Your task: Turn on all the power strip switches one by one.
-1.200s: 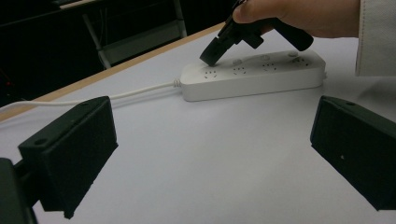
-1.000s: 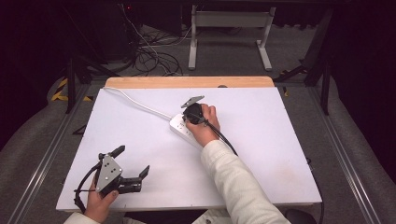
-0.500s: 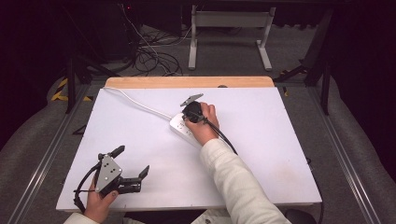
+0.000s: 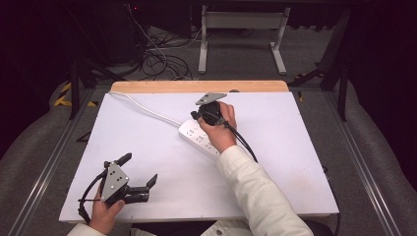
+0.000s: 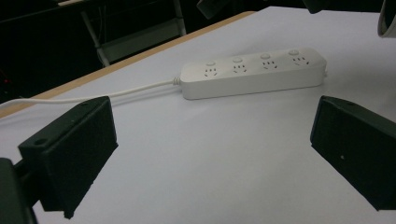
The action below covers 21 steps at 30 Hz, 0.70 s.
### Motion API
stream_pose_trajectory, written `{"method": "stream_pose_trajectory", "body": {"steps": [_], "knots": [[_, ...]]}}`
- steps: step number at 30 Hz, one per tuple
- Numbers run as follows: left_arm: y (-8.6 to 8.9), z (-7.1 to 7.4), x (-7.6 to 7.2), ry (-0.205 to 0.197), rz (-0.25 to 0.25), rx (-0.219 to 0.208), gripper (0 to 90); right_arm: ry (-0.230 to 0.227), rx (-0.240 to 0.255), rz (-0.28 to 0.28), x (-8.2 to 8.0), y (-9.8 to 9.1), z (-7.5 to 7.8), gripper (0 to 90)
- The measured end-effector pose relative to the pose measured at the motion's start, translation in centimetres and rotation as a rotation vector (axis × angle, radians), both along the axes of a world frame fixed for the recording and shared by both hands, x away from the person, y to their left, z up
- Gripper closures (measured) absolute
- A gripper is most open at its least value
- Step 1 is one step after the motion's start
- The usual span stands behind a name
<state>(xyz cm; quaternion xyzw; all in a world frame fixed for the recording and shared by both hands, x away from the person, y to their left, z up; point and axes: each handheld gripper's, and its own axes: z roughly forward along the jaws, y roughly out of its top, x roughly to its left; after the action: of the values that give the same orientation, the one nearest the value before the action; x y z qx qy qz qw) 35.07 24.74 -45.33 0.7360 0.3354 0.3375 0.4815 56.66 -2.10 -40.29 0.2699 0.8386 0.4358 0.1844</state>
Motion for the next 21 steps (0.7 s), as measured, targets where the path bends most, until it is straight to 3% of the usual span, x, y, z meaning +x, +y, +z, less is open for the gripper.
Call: {"method": "stream_pose_trajectory", "body": {"steps": [4,5,9,10,12,18,21], "knots": [[0.1,0.0,0.1,0.005,0.002,-0.006,0.9,-0.006,0.042,0.015,-0.5,-0.7,0.8,89.0],[0.1,0.0,0.0,0.004,0.004,-0.006,0.9,-0.006,0.058,0.020,-0.7,-0.8,1.0,81.9],[0.1,0.1,-0.1,-0.004,0.007,-0.005,0.9,-0.007,0.101,0.052,-1.9,-1.5,1.8,67.6],[0.1,0.1,-0.1,-0.004,0.007,-0.005,0.9,-0.015,0.134,0.065,-2.7,-2.0,2.3,61.9],[0.0,0.1,-0.1,-0.008,0.007,-0.002,0.9,-0.036,0.147,0.068,-3.0,-2.3,2.5,62.1],[0.0,0.1,-0.1,-0.011,0.010,0.003,0.9,-0.049,0.274,0.065,-4.8,-5.4,3.5,42.7],[0.0,0.1,-0.1,-0.009,0.008,0.002,0.9,-0.058,0.297,0.072,-5.5,-6.8,3.6,37.8]]}}
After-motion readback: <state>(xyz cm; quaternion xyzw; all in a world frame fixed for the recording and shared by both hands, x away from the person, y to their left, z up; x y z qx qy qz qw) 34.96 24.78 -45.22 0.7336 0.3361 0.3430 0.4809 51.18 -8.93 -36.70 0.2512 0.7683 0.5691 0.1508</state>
